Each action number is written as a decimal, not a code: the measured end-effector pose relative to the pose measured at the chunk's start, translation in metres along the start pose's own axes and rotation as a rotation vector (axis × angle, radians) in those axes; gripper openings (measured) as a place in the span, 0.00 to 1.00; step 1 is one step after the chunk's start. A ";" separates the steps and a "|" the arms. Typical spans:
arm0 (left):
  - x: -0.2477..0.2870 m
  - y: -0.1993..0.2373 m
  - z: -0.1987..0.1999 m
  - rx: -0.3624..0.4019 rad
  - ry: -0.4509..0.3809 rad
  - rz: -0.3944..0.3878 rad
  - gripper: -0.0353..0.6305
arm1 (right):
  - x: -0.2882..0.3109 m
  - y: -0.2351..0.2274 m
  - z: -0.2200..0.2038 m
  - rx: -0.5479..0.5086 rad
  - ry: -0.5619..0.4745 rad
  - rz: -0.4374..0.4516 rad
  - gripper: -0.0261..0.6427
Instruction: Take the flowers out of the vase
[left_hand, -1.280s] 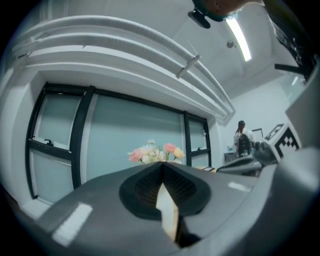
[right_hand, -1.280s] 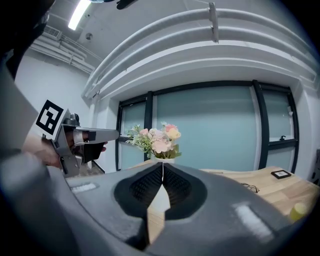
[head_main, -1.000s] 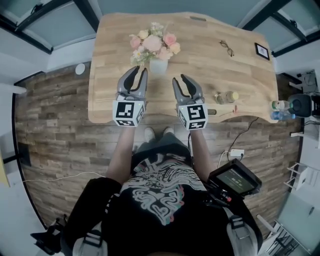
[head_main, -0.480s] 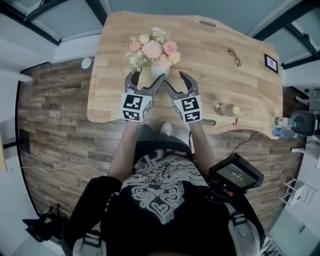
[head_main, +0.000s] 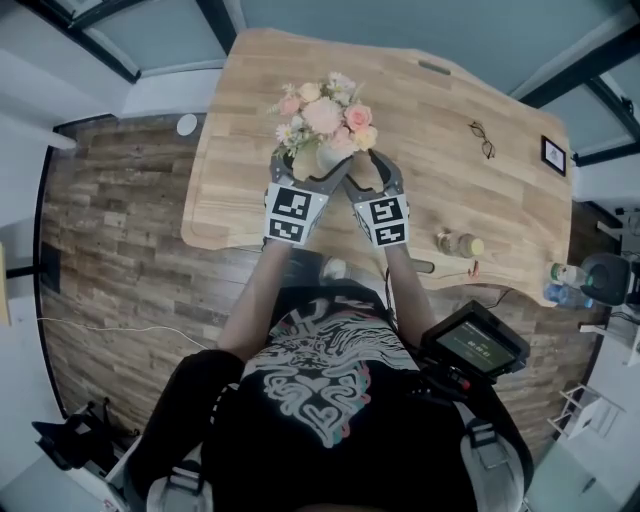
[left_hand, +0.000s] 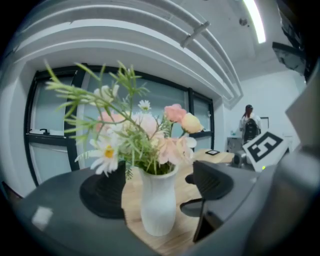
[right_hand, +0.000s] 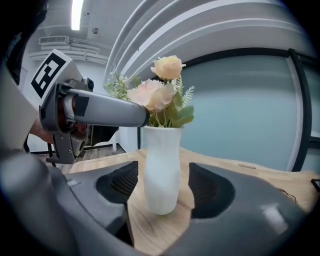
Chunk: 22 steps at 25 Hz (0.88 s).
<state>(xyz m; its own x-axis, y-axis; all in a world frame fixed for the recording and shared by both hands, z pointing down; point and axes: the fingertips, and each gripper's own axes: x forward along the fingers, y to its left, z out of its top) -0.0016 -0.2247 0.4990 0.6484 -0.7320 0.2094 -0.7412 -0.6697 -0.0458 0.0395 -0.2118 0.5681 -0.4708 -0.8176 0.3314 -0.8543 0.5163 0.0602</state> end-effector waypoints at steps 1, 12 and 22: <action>0.001 -0.001 0.001 0.011 0.006 -0.006 0.65 | 0.003 -0.001 0.001 -0.003 -0.004 0.002 0.51; 0.011 0.003 0.003 0.026 0.008 -0.061 0.65 | 0.032 -0.006 0.014 -0.041 -0.055 0.027 0.55; 0.019 -0.003 0.009 0.061 0.006 -0.121 0.65 | 0.048 -0.004 0.028 -0.039 -0.082 0.067 0.55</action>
<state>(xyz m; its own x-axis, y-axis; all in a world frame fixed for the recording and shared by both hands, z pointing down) 0.0139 -0.2377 0.4938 0.7314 -0.6445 0.2229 -0.6454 -0.7598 -0.0790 0.0142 -0.2601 0.5568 -0.5448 -0.7981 0.2574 -0.8117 0.5790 0.0772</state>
